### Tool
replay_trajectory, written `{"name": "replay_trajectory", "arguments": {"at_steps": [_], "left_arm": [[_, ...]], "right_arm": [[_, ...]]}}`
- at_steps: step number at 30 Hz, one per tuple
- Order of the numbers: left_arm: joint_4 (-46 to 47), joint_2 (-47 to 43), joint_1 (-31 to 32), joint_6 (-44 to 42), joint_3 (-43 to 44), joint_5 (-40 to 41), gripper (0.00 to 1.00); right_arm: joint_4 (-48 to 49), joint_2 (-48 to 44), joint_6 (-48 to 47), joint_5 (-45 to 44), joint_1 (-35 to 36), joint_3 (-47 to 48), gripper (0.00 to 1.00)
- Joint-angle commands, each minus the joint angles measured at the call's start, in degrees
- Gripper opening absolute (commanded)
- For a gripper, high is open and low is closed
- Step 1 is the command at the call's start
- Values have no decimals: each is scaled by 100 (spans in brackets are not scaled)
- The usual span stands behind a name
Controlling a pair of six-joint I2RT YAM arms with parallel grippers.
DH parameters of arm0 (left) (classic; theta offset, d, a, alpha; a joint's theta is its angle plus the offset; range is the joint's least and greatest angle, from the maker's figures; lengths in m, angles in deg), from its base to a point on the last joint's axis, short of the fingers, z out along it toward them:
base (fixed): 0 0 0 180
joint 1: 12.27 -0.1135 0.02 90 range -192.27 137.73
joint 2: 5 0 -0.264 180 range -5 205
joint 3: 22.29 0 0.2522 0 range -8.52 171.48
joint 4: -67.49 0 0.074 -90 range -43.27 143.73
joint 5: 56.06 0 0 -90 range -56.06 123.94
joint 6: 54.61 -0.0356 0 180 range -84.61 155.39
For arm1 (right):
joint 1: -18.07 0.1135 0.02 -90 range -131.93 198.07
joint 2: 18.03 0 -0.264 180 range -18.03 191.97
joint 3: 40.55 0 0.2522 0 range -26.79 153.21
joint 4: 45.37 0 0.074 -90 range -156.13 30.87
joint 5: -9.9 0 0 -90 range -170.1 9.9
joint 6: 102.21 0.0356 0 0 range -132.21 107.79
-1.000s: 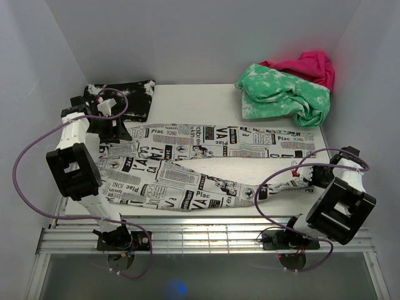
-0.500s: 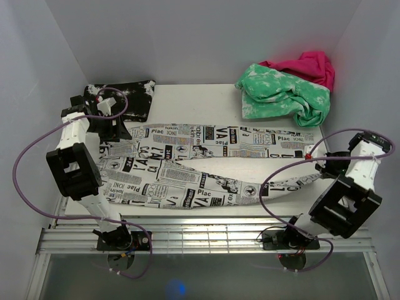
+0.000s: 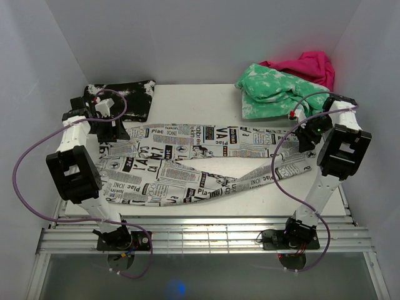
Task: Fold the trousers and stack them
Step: Flatten the trousers out
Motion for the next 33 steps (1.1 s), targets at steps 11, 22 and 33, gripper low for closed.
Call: {"name": "replay_trajectory", "arguments": {"at_steps": [11, 22, 33], "left_arm": [[-71, -740, -828, -128, -182, -65, 84], [-203, -697, -1206, -586, -446, 190, 86], [-212, -319, -1514, -911, -323, 120, 87]], "right_arm": [[-56, -1012, 2593, 650, -1090, -652, 60], [2028, -1066, 4564, 764, -1222, -2086, 66], [2091, -1205, 4125, 632, -1205, -2823, 38]]}}
